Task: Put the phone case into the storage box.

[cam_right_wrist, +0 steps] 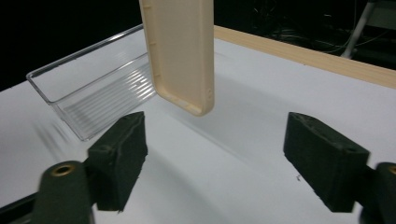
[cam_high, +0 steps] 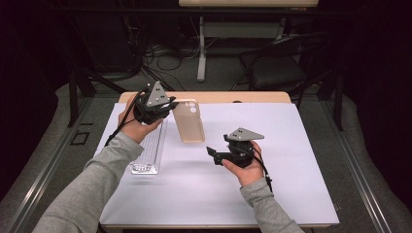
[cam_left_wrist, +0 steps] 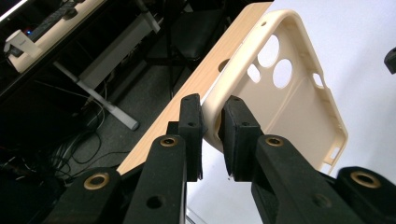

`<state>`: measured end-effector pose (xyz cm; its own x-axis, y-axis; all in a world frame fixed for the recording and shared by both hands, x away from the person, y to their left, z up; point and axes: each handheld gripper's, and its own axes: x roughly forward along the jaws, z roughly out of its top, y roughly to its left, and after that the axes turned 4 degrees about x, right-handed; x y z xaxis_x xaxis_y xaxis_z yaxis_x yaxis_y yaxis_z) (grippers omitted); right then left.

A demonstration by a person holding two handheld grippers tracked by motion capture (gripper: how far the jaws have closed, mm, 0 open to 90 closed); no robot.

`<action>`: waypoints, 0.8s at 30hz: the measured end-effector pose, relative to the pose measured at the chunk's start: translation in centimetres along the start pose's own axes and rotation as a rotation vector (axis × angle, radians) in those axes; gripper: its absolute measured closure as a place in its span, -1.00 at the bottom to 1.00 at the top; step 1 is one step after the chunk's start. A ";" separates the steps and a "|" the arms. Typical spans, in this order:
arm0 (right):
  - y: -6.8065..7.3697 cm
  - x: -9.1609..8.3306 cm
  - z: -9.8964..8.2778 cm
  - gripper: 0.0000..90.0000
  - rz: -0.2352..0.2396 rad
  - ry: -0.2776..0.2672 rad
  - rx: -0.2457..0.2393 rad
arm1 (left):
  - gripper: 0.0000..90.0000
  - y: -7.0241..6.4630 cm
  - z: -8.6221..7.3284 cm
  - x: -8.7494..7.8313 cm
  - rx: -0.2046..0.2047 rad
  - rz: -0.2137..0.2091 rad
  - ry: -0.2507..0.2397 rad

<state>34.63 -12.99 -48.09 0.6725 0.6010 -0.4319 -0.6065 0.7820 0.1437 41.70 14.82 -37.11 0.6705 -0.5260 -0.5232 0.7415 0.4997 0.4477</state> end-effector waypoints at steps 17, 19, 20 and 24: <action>-2.0 -1.9 -1.4 -0.69 -0.094 -0.046 0.040 | 0.76 1.4 0.9 -0.6 0.035 0.021 0.001; -2.2 -2.2 -1.6 -0.70 -0.098 -0.054 0.041 | 0.76 1.5 0.9 -0.7 0.043 0.028 0.003; -2.3 -2.3 -1.7 -0.70 -0.104 -0.053 0.040 | 0.76 1.6 0.9 -0.7 0.044 0.029 0.002; -2.6 -3.0 -1.9 -0.70 -0.121 -0.066 0.042 | 0.76 2.2 0.8 -0.9 0.054 0.047 0.011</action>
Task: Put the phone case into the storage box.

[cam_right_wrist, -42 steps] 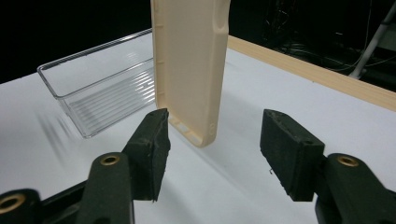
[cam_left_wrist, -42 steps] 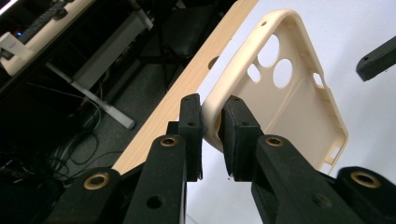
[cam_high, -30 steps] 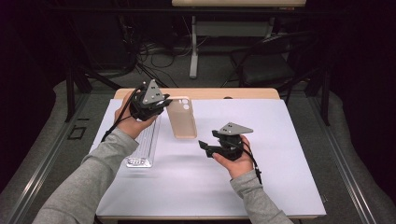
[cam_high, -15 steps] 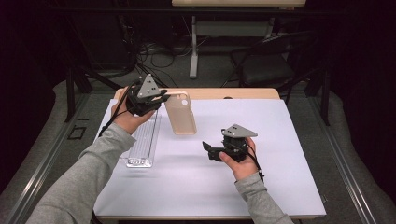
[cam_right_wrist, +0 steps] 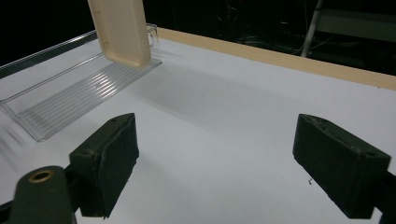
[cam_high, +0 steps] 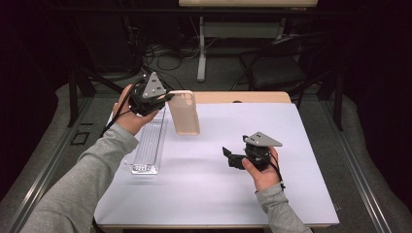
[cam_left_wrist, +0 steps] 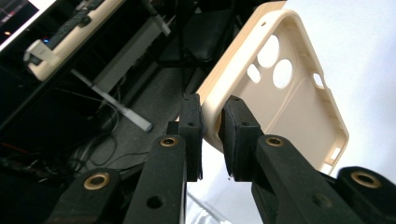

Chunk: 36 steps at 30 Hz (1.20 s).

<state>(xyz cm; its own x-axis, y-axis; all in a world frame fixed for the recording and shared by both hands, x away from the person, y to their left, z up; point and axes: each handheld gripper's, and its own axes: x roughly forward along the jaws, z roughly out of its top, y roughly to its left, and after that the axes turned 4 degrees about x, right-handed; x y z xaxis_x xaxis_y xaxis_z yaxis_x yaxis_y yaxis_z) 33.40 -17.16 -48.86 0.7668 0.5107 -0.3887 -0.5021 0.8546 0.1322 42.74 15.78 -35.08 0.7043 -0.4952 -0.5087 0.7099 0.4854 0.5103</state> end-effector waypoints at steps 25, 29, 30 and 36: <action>-1.8 -1.0 -1.0 -0.70 -0.050 -0.012 0.025 | 0.76 4.2 -3.1 -0.8 0.018 0.142 0.029; -1.9 -0.9 -1.0 -0.70 -0.053 -0.015 0.021 | 0.76 4.8 -3.8 -0.8 0.024 0.156 0.046; -1.9 -0.9 -1.0 -0.70 -0.055 -0.014 0.019 | 0.76 4.9 -3.9 -0.7 0.027 0.161 0.048; -2.0 -0.9 -1.0 -0.70 -0.061 -0.019 0.024 | 0.76 5.6 -5.0 -0.8 0.042 0.208 0.056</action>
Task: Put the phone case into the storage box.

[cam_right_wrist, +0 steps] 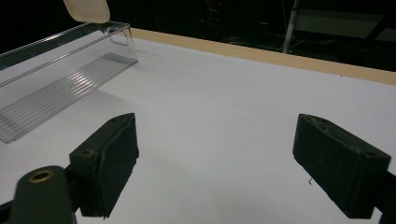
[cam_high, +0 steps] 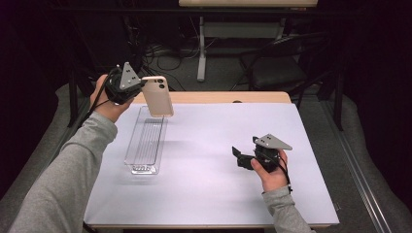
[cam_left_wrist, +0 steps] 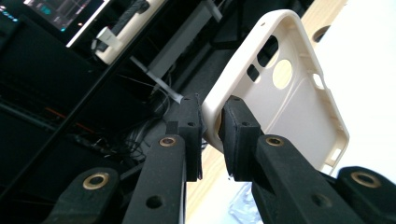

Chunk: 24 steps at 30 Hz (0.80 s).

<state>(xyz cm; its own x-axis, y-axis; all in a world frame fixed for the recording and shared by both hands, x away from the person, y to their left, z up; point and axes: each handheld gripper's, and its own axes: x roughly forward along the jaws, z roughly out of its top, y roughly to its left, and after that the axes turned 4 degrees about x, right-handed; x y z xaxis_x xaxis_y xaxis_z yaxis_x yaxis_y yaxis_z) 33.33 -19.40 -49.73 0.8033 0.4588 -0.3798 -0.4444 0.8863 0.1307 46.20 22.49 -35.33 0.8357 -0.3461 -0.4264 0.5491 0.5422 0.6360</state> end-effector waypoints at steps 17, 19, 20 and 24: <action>0.3 0.4 -0.2 -0.70 -0.005 0.010 -0.012 | 0.76 0.1 -2.7 2.1 0.061 0.093 0.060; 0.4 0.5 -0.3 -0.70 -0.002 0.009 -0.011 | 0.76 0.1 -2.9 2.4 0.066 0.103 0.062; 0.4 0.5 -0.3 -0.70 -0.002 0.010 -0.013 | 0.76 0.1 -3.0 2.5 0.064 0.105 0.062; 0.4 0.5 -0.3 -0.70 -0.002 0.009 -0.016 | 0.76 -0.2 -3.4 3.1 0.065 0.113 0.070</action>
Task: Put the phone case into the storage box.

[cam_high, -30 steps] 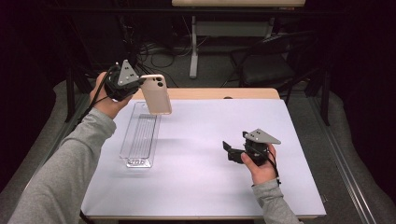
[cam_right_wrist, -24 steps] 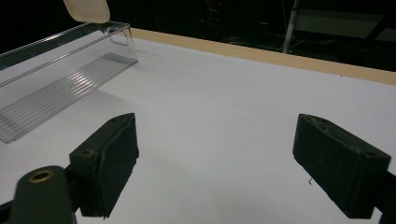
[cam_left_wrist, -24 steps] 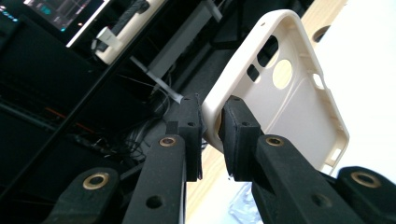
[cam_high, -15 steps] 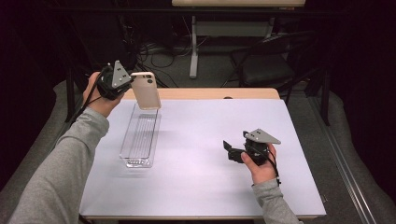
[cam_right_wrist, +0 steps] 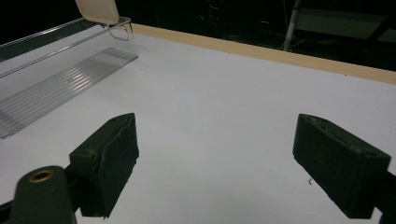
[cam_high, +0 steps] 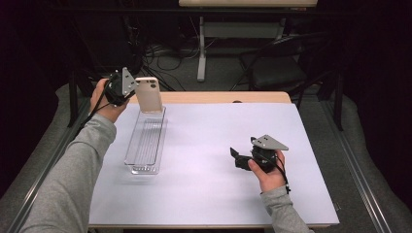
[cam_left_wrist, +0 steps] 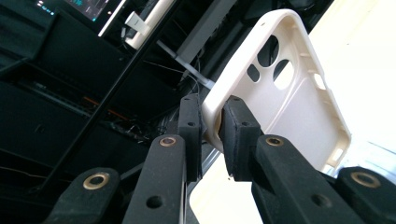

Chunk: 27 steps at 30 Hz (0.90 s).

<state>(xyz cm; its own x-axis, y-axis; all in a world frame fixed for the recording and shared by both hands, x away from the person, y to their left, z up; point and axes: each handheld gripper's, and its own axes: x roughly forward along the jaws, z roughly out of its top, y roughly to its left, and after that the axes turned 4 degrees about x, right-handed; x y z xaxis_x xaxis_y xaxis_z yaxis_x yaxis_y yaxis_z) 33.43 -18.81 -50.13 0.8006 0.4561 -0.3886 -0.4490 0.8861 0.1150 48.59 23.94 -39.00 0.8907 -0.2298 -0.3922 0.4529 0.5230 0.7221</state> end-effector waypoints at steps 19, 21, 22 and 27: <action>0.0 -0.2 0.1 -0.70 -0.005 -0.007 0.003 | 0.76 -1.8 -1.5 2.1 -0.006 -0.002 0.022; 0.0 -0.2 0.1 -0.70 -0.006 -0.007 0.003 | 0.76 -1.9 -1.7 2.2 -0.009 -0.007 0.032; 0.0 -0.2 0.0 -0.70 -0.007 -0.007 0.003 | 0.76 -1.9 -1.8 2.3 -0.007 -0.011 0.033; 0.0 -0.2 0.1 -0.70 -0.006 -0.009 0.007 | 0.76 -2.3 -1.8 2.8 -0.006 -0.011 0.045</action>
<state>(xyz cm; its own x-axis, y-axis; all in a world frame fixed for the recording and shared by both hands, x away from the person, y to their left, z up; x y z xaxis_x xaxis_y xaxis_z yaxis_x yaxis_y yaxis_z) 33.29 -18.88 -50.00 0.8067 0.4515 -0.3813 -0.4415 0.8894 0.1189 49.91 23.57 -42.79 0.8828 -0.1989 -0.4255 0.4626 0.5251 0.7143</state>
